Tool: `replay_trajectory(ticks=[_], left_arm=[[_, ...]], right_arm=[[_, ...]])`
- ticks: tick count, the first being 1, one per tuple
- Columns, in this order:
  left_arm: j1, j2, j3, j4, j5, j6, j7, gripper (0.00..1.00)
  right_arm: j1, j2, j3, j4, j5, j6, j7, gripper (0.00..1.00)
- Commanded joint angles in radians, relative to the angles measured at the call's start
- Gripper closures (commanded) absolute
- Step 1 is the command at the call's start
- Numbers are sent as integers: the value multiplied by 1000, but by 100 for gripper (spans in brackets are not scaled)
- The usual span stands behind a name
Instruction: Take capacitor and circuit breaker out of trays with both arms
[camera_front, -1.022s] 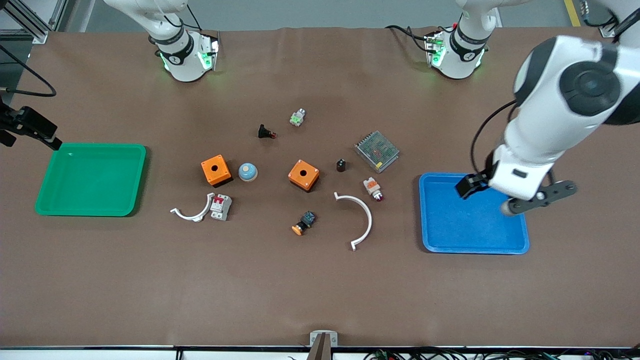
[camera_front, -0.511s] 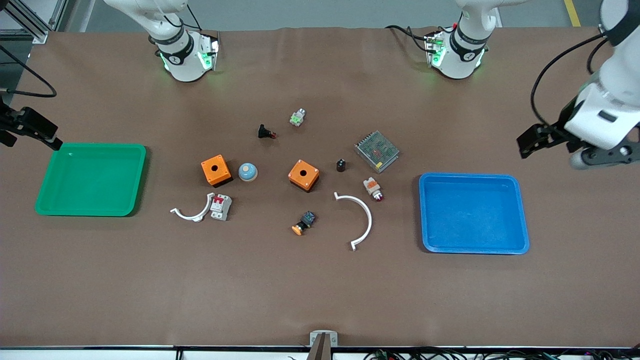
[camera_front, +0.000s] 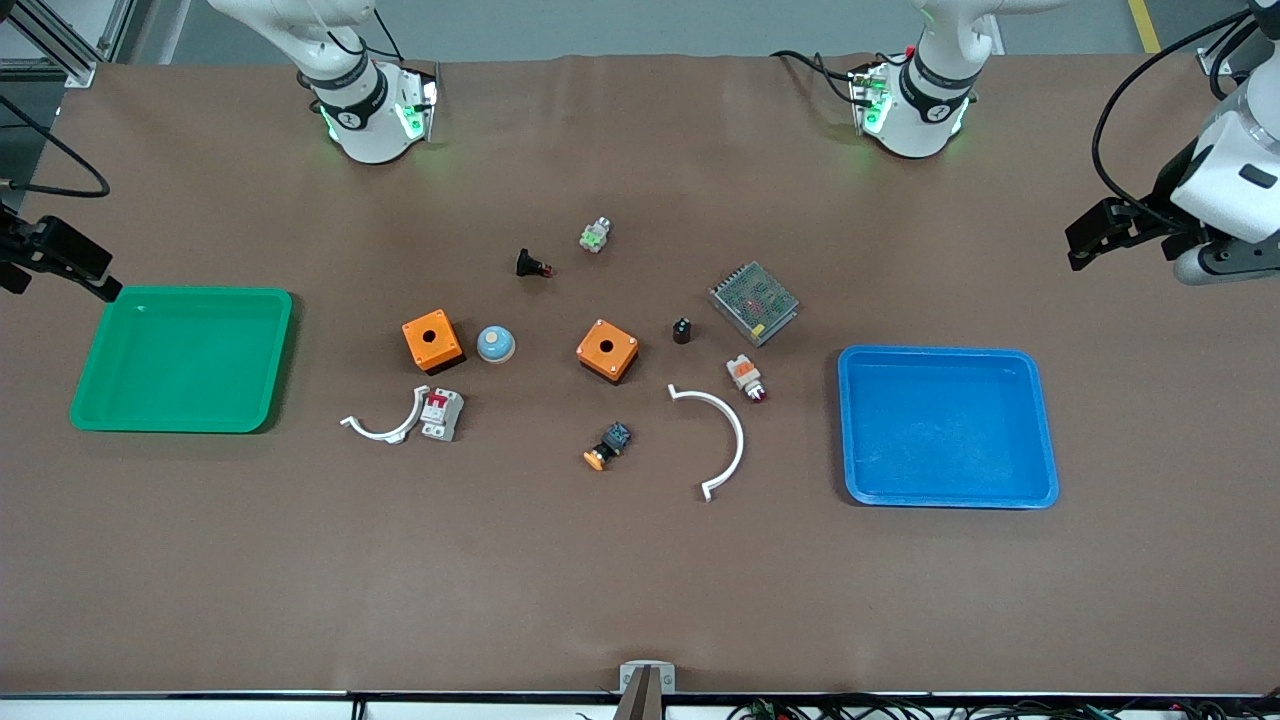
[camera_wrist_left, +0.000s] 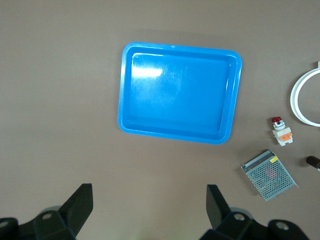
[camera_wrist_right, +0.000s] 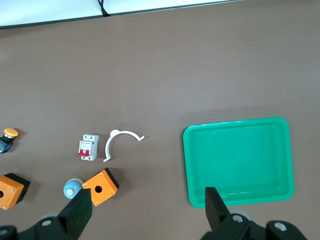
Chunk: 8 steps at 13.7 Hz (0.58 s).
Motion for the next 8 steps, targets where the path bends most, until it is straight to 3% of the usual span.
replay_trajectory(ticks=[1,8], left_arm=[[8,-37,-2,-23,-22,-4,20,0],[5,-38,-8,-15,-22,2,20,0]], right_arm=[[-14,1,11,3,-10,-7,-8,0],[-14,-1,13,1,-10,-9,-8,0]])
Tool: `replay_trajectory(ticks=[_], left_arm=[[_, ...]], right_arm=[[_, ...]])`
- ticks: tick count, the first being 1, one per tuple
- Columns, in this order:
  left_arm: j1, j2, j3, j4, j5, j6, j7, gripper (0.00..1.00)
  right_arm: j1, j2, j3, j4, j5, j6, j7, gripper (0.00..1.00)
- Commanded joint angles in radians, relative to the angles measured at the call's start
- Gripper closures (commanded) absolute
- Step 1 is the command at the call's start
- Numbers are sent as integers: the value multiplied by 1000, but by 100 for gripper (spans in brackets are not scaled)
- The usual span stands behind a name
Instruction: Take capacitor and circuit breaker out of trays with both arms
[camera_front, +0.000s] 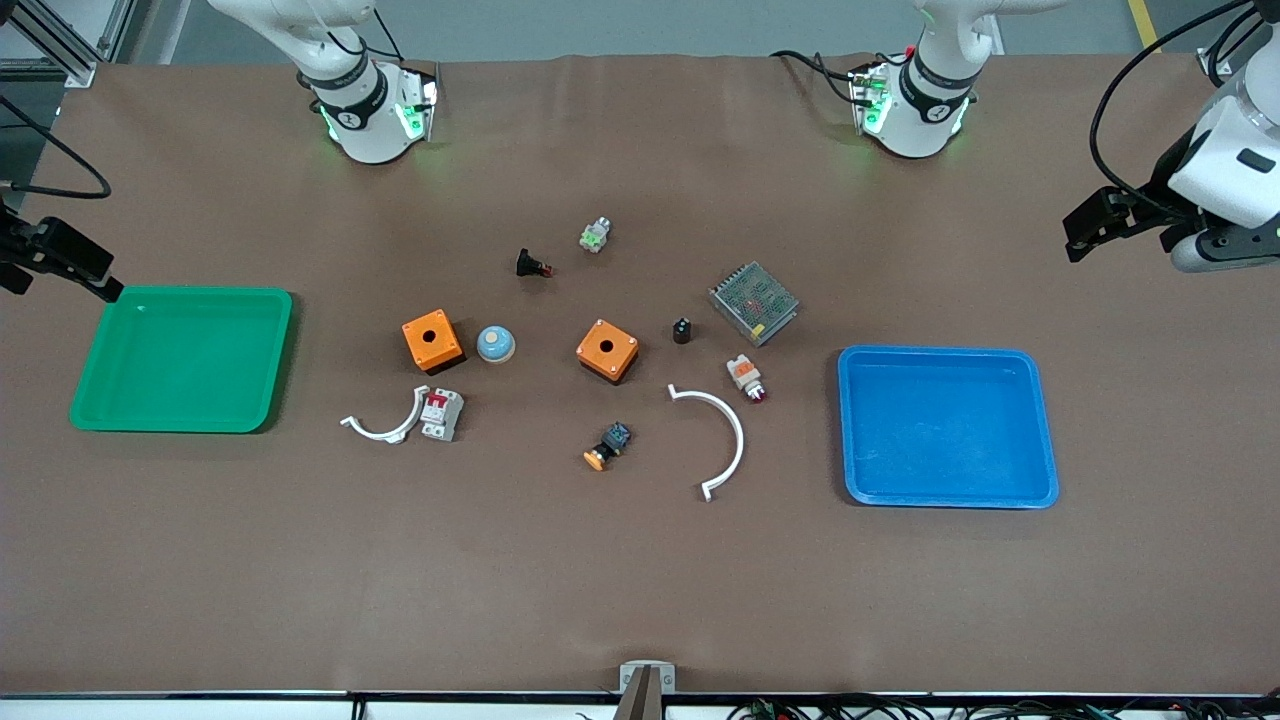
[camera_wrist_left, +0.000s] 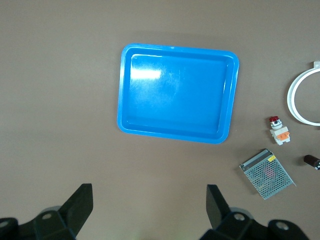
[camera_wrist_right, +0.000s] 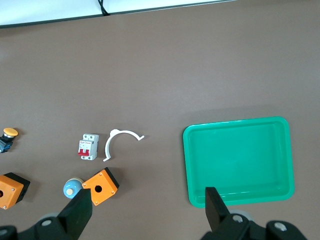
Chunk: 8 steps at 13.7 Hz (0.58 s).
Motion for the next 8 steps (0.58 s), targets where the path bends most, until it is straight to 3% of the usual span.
replay_trajectory(ticks=[1,8], left_arm=[[5,-23,-3,-13,-20,0,18,0],[5,-25,-3,-3,-17,-12,28,0]], right_arm=[[-14,-1,11,2,-10,-8,-8,0],[-14,-1,11,2,-10,-8,-8,0]])
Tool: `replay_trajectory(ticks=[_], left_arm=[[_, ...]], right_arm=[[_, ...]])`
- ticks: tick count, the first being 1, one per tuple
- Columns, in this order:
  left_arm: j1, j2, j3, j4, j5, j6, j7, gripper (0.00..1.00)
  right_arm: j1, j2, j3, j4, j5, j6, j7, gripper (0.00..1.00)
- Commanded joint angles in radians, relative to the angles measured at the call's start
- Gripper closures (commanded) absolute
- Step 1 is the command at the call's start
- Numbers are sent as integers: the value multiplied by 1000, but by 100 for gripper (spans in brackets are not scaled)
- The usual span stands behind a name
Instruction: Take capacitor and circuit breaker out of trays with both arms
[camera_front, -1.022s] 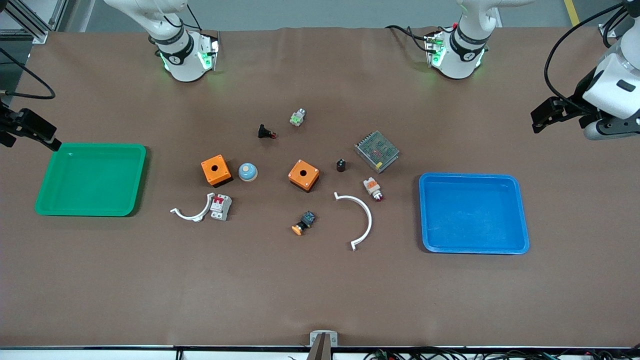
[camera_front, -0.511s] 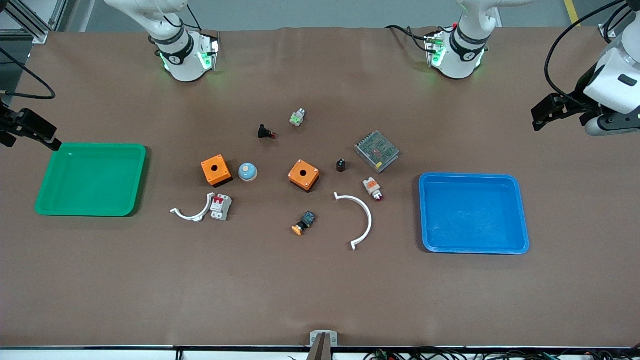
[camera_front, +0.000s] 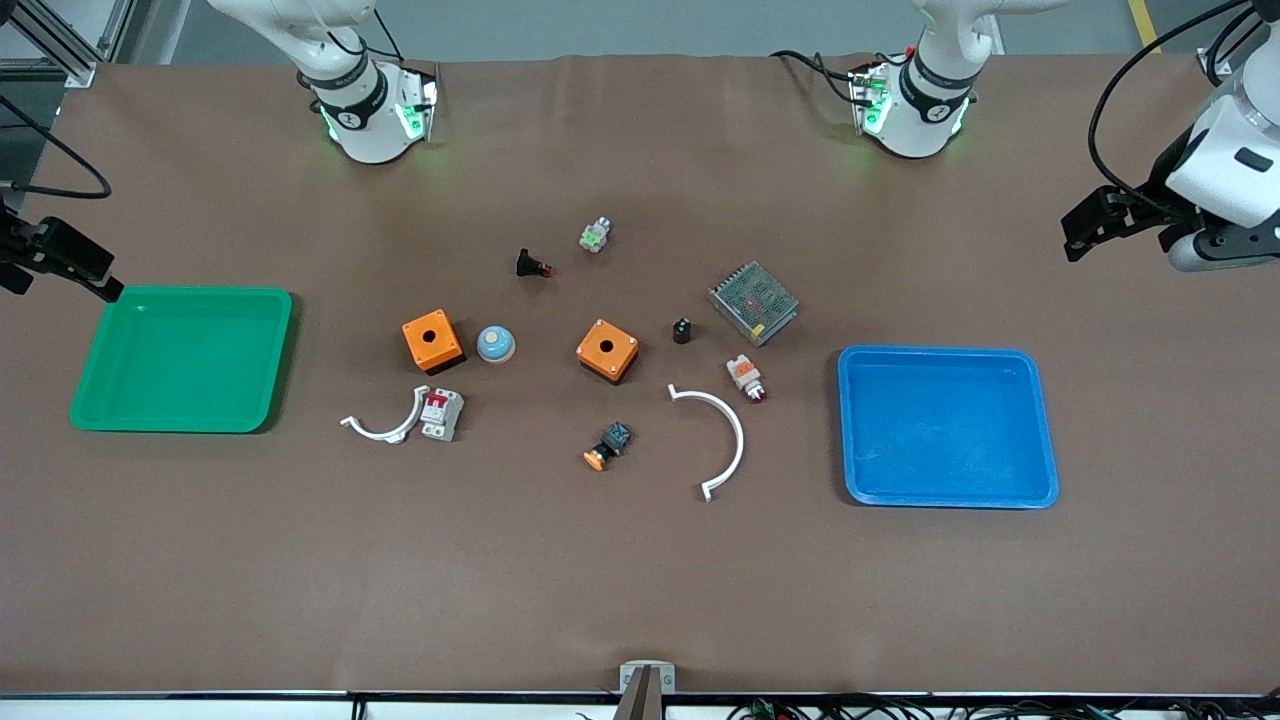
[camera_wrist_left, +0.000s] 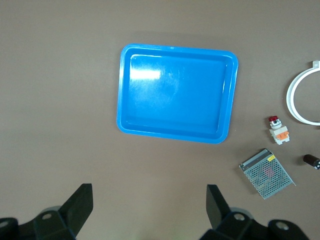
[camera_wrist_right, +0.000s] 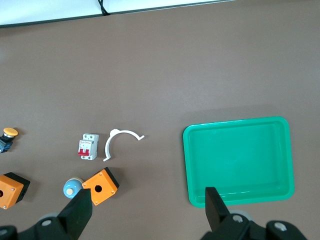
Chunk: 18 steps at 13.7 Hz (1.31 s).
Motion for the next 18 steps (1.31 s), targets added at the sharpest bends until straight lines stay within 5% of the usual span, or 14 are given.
replay_trajectory(ticks=[1,18], left_arm=[[7,-24,-2,-3,-17,-17,26,0],[-1,12,-3,43,-20,-41,40,0]], right_arm=[[-14,-1,13,2,-10,-7,-8,0],[-16,-1,13,2,-10,-7,-8,0]])
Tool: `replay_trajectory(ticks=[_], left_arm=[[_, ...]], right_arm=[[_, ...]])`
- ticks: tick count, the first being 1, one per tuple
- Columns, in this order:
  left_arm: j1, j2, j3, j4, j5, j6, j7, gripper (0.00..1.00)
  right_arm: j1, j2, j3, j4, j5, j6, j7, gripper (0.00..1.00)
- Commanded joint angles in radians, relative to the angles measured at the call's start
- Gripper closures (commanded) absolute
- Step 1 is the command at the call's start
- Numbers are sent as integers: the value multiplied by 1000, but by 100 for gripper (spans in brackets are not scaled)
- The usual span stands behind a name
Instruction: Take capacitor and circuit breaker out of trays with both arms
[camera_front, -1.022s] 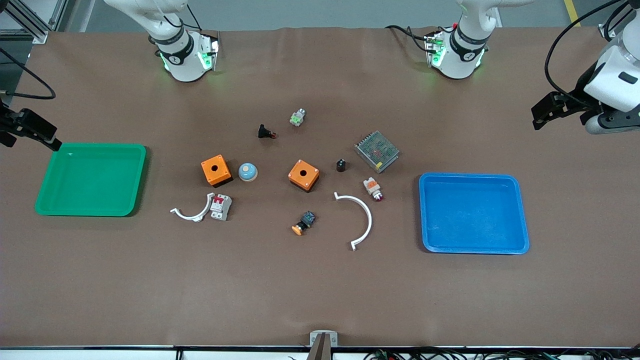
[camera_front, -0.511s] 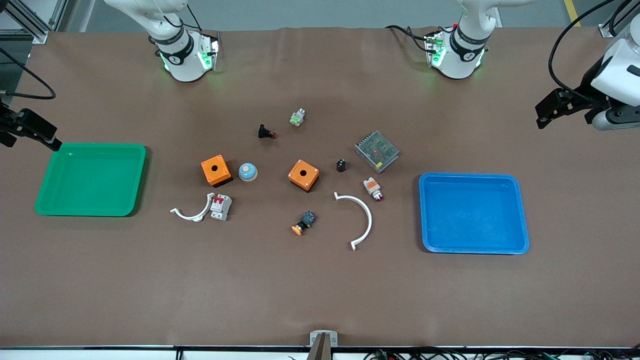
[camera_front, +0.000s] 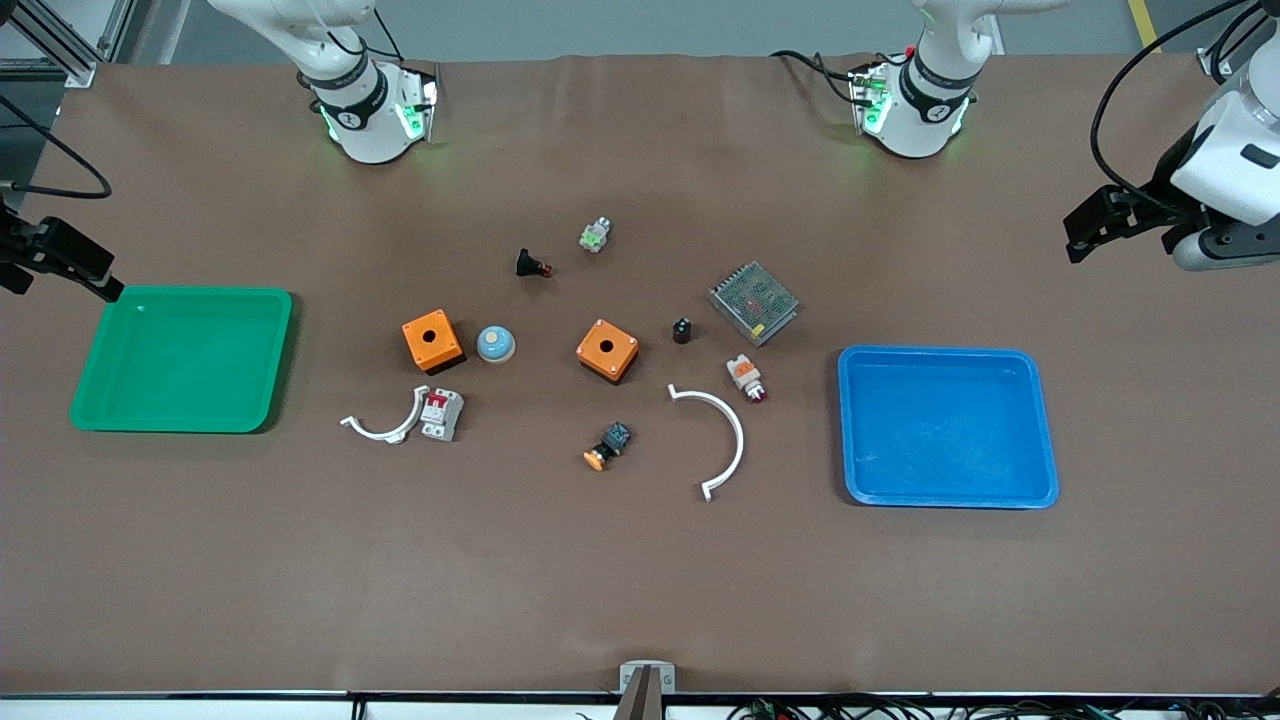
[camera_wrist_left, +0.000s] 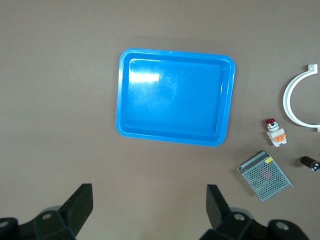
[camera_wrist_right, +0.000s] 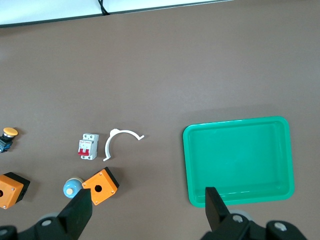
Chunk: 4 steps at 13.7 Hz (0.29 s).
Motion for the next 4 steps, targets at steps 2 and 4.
replay_trajectory(ticks=[2,4], left_arm=[[5,-4,-3,18,-55,-39,34,0],[2,-10,-5,18,-63,-43,29,0]], right_arm=[[-16,-3,13,-4,-10,-8,-8,0],[-16,-3,11,-4,-10,-8,-8,0]])
